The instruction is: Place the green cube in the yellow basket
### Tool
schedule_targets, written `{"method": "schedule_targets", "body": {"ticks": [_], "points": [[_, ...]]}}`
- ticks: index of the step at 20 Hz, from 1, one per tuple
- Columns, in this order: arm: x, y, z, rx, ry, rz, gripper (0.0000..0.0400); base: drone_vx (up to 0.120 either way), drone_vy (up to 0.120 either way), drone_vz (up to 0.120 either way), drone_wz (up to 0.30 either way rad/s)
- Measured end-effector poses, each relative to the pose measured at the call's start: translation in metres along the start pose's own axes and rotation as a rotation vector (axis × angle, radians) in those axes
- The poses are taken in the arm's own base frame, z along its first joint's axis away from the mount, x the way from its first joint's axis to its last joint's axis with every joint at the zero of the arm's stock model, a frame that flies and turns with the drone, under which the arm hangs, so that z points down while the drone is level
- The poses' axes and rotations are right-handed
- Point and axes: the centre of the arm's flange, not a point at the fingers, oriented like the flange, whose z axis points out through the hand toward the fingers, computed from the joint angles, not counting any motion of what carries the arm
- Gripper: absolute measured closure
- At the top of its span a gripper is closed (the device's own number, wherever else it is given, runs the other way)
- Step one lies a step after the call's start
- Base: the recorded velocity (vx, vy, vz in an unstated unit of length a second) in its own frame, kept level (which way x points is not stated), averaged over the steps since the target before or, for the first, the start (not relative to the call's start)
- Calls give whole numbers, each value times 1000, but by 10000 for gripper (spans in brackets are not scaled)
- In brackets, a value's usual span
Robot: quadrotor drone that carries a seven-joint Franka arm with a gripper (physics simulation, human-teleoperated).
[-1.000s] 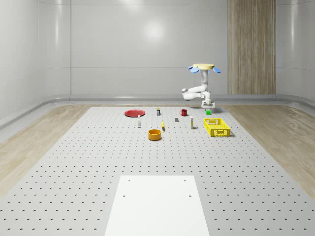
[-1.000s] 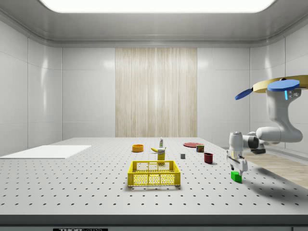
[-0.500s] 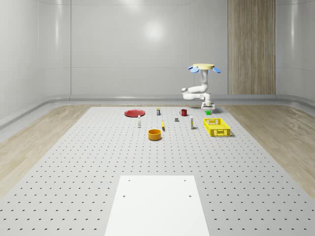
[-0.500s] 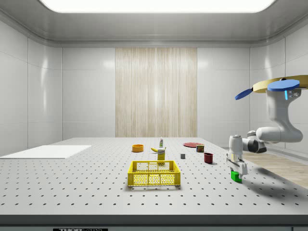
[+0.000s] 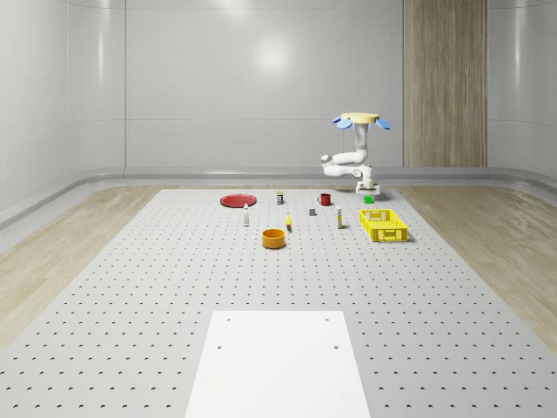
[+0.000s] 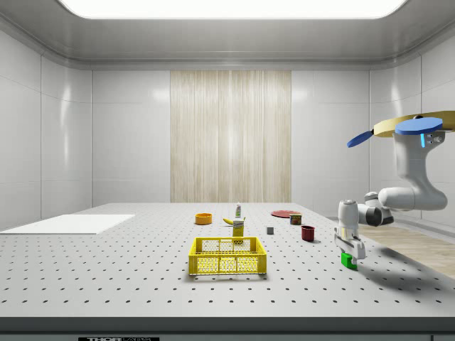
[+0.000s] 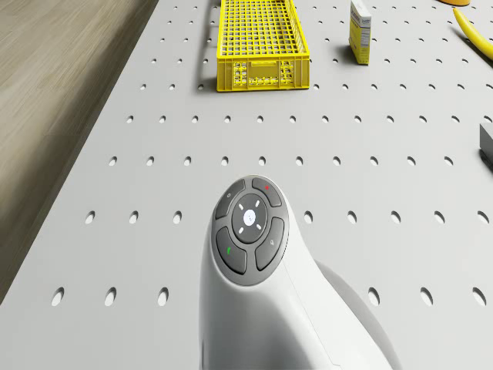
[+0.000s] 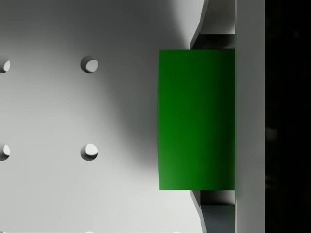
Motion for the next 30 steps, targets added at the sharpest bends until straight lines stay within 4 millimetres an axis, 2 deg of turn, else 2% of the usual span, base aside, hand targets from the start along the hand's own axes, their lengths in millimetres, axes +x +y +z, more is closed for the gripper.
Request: {"method": "schedule_targets", "body": {"ticks": [8, 12, 14, 20, 30], "points": [[0, 0, -1, 0, 0, 0, 146, 0, 0, 0, 0], [0, 0, -12, 0, 0, 0, 148, 0, 0, 0, 0], [0, 0, -20, 0, 0, 0, 149, 20, 0, 120, 0], [0, 0, -34, 0, 0, -1, 149, 120, 0, 120, 0], [0, 0, -39, 0, 0, -2, 149, 120, 0, 84, 0]]}}
